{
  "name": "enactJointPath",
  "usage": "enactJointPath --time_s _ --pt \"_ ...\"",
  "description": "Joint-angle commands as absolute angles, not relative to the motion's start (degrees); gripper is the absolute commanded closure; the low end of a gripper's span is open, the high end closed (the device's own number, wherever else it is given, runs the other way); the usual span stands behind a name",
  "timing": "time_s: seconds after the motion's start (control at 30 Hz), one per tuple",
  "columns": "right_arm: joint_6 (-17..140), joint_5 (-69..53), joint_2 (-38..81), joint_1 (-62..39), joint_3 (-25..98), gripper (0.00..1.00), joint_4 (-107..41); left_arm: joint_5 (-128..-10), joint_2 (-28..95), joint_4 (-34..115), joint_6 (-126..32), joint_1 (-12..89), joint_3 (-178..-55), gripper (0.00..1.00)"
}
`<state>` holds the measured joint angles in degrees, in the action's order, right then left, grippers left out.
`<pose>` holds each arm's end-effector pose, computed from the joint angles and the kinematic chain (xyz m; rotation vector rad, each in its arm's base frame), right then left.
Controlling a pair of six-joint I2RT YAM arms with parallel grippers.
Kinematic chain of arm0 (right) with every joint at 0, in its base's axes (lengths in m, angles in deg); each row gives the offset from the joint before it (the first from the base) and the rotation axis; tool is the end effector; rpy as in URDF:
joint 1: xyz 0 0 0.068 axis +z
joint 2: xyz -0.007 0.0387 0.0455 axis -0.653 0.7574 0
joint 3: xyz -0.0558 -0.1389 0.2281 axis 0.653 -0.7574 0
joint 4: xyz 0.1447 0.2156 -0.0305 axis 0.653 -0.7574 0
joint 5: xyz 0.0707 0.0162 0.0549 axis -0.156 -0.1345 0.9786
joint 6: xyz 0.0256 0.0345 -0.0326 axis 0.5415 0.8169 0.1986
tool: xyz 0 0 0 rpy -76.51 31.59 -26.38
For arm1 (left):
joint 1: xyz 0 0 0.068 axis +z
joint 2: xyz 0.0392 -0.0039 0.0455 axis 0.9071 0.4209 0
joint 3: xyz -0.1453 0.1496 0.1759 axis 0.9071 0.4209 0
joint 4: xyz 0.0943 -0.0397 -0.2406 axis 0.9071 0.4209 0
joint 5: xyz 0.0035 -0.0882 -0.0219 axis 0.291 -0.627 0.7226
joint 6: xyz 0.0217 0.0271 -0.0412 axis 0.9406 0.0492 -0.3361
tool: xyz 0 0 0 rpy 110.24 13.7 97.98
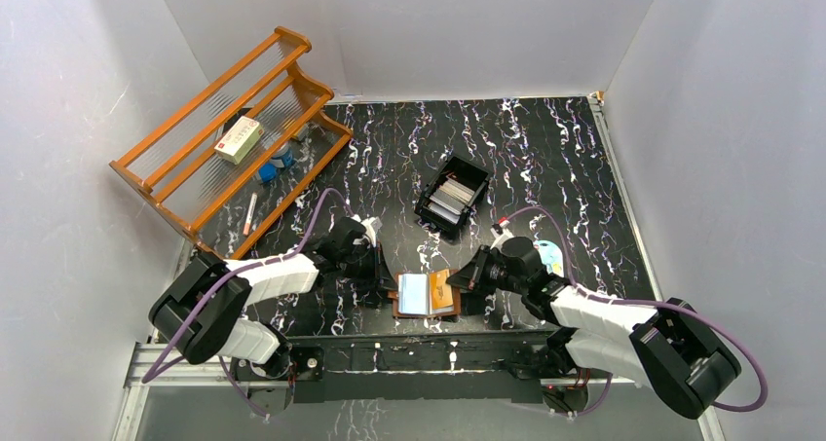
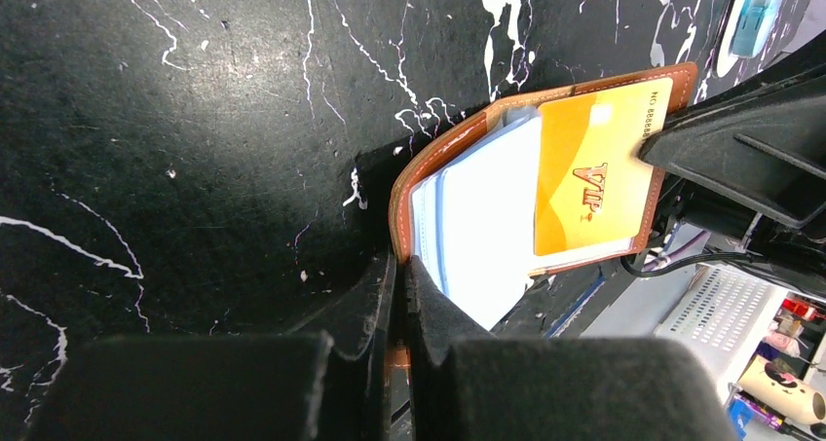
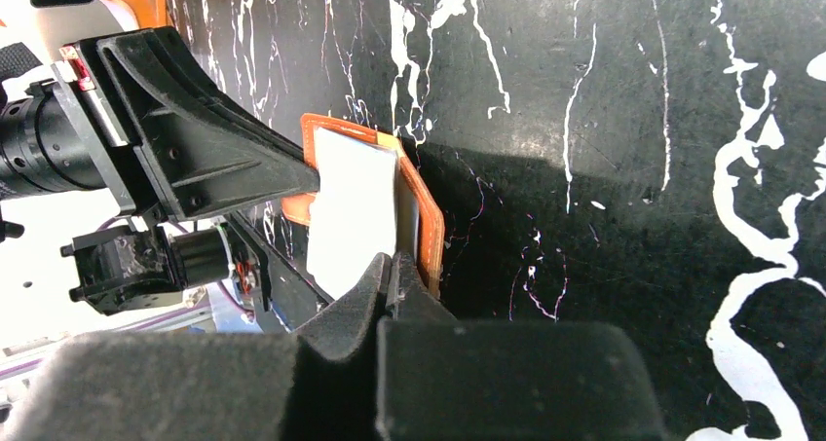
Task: Put the credit cards into the card holder
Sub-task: Insert the credit card into the card holder.
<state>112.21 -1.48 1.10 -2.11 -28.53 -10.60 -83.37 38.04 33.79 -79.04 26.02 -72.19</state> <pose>0.1427 0.1251 0.1422 0.2165 2.3028 1.2133 0.1845 -0.1675 0.1434 0.1201 2.5606 -1.1075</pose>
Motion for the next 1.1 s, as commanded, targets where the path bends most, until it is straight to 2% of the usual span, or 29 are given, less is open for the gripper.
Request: enactJointPath --time_s 0.0,1.07 --pt "112.70 -0.43 1.09 -2.10 -29.27 1.00 -6.18 -83.41 38.45 33.43 -79.14 26.19 -71.62 1.00" --pt "115.24 3.46 7.62 -2.09 -31.37 1.00 3.77 -83.65 38.54 32.24 -79.94 26.23 -70.95 1.00"
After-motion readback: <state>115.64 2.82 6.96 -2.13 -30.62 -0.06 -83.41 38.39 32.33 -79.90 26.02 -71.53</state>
